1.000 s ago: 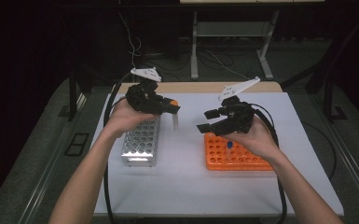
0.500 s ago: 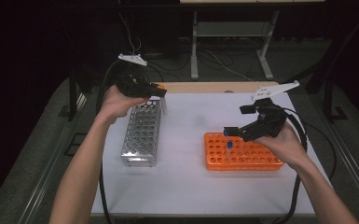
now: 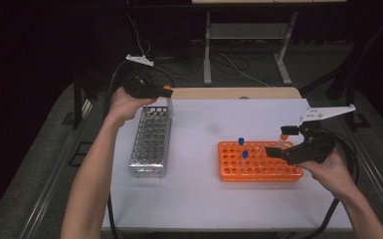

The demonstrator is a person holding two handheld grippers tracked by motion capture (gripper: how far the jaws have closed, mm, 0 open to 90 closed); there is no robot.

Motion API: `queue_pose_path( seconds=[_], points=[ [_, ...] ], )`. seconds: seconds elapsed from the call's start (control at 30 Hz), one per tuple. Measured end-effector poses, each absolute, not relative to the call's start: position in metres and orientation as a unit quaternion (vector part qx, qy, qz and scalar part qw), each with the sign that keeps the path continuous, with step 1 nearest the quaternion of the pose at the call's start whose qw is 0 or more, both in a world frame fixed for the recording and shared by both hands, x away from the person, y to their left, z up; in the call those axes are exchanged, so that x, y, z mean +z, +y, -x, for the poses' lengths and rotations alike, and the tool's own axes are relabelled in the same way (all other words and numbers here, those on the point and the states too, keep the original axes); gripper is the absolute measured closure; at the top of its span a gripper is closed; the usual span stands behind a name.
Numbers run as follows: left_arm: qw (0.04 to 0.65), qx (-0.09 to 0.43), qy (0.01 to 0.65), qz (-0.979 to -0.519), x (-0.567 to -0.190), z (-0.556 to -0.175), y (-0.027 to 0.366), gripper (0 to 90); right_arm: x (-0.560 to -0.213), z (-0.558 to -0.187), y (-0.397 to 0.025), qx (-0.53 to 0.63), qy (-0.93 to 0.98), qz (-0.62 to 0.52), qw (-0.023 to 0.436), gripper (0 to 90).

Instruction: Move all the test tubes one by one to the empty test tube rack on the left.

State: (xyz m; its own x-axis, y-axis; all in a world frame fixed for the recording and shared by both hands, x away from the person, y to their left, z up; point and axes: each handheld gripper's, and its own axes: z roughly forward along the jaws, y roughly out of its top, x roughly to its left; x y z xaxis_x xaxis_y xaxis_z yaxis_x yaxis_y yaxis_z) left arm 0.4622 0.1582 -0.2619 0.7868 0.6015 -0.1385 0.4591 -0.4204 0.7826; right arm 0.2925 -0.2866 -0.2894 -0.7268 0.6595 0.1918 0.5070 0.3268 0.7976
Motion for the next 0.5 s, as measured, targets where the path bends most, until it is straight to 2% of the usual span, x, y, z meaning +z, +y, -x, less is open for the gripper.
queue_pose_path(
  seconds=[0.5],
  points=[
    [0.436,0.120,0.364,-0.814,-0.285,-0.492,0.174,69.1,-0.317,-0.263,-0.316,0.475,0.786,-0.387,0.078,0.3]
  ],
)
